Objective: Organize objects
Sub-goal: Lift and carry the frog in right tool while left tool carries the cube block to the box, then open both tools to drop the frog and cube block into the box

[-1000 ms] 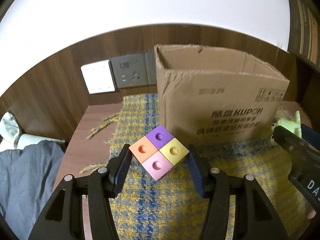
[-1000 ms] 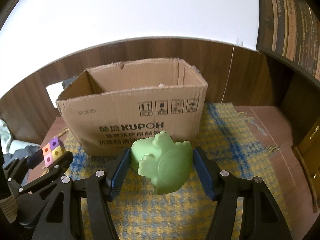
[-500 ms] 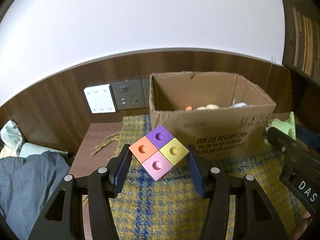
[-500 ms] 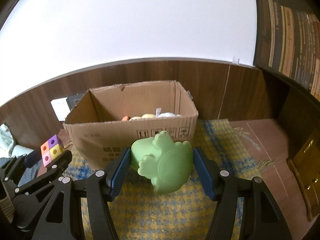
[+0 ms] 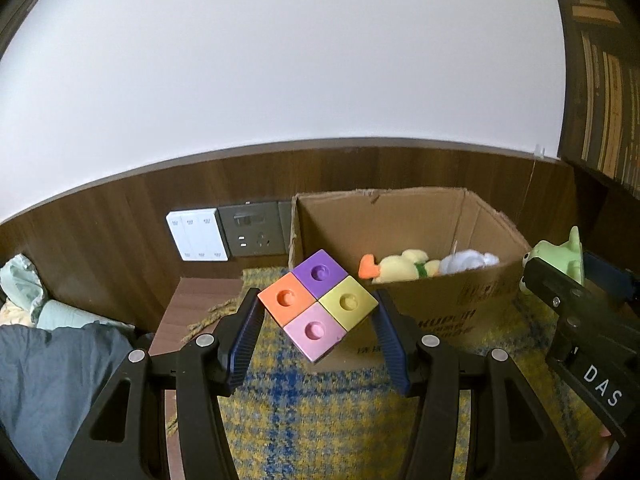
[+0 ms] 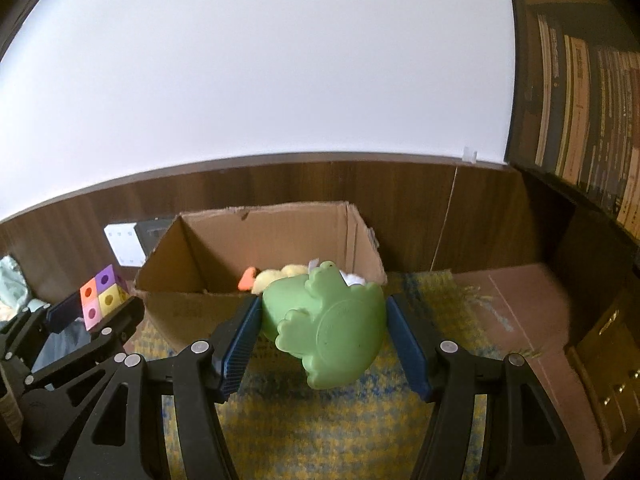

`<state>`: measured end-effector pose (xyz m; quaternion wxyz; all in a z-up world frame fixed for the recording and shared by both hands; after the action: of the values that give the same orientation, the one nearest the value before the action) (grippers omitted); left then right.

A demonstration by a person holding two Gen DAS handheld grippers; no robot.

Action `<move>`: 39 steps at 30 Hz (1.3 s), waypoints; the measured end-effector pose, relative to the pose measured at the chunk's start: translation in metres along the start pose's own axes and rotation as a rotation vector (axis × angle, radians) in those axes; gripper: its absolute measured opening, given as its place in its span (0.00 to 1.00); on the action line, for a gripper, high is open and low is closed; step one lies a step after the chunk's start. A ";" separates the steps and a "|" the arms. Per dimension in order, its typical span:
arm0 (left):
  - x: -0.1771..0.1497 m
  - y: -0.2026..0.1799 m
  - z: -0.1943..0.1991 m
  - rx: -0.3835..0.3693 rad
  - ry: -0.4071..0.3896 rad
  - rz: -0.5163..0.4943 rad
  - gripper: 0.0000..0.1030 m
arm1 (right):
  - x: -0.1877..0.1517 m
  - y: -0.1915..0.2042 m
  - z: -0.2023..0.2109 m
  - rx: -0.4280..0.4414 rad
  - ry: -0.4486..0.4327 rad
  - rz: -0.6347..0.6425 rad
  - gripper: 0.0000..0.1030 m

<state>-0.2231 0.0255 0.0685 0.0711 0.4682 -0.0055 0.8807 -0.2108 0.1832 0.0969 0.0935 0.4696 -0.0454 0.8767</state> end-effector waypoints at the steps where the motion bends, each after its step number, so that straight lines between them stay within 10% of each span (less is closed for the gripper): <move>1: 0.002 0.001 0.000 0.002 -0.006 0.004 0.53 | 0.001 0.000 0.000 0.001 -0.002 0.001 0.62; 39: 0.074 -0.011 -0.075 -0.056 0.000 0.001 0.53 | 0.070 0.000 -0.077 0.026 0.002 0.000 0.62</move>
<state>-0.3245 0.0508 0.0872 0.0838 0.4659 -0.0303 0.8804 -0.3111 0.2047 0.1125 0.0874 0.4698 -0.0337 0.8778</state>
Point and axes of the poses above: each gripper's, at about its wrist camera, not at the fingertips, and z roughly against the way its jaws point, y to its left, x to its top, the point moved 5 cm from there along -z, roughly the way its jaws point, and after that the axes turned 1 degree about x, right-handed, at the moved point
